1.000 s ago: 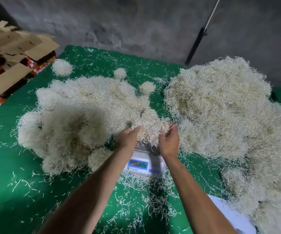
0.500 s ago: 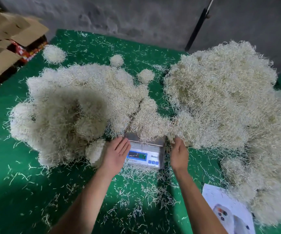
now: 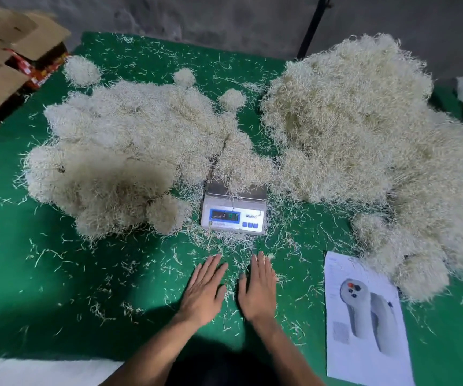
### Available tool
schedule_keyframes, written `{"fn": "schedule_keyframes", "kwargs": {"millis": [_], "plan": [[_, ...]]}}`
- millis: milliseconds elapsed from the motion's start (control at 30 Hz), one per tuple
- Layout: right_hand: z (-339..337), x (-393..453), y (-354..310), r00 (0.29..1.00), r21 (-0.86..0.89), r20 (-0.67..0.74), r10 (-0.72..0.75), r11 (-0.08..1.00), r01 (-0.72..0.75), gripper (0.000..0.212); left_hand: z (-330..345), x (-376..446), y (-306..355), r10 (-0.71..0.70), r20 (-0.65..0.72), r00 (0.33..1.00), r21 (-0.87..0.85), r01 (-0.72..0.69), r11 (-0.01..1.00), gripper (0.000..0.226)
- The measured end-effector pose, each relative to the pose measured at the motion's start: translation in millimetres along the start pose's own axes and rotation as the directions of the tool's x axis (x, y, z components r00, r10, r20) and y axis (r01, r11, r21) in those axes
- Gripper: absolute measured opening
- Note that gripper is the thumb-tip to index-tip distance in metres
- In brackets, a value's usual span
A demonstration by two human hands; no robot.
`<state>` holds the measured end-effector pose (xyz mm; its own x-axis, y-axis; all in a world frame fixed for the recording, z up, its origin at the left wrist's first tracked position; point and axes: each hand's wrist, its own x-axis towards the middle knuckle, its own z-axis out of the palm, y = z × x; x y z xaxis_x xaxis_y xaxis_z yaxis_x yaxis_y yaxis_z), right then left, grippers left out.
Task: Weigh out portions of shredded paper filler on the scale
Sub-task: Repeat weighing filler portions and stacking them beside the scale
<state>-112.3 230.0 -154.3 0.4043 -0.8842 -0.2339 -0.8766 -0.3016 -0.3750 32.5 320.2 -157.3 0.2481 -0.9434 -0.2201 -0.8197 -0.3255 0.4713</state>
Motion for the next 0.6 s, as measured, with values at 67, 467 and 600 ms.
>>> {"fn": "schedule_keyframes", "kwargs": {"millis": [67,467,600], "plan": [[-1,-6,3,1.0,-0.037,0.008,-0.023,0.999,0.023,0.062,-1,-3,3,0.002,0.046,0.999,0.099,-0.007,0.995,0.061],[4,-28,10,0.999,-0.111,-0.008,-0.052,0.993,0.051,0.062,3,-19,10,-0.067,0.108,0.992,0.136,0.052,0.989,0.065],[2,-27,9,0.998,-0.137,0.0,-0.057,0.989,0.056,0.063,1,-19,10,-0.064,0.109,0.992,0.127,0.05,0.991,0.065]]}}
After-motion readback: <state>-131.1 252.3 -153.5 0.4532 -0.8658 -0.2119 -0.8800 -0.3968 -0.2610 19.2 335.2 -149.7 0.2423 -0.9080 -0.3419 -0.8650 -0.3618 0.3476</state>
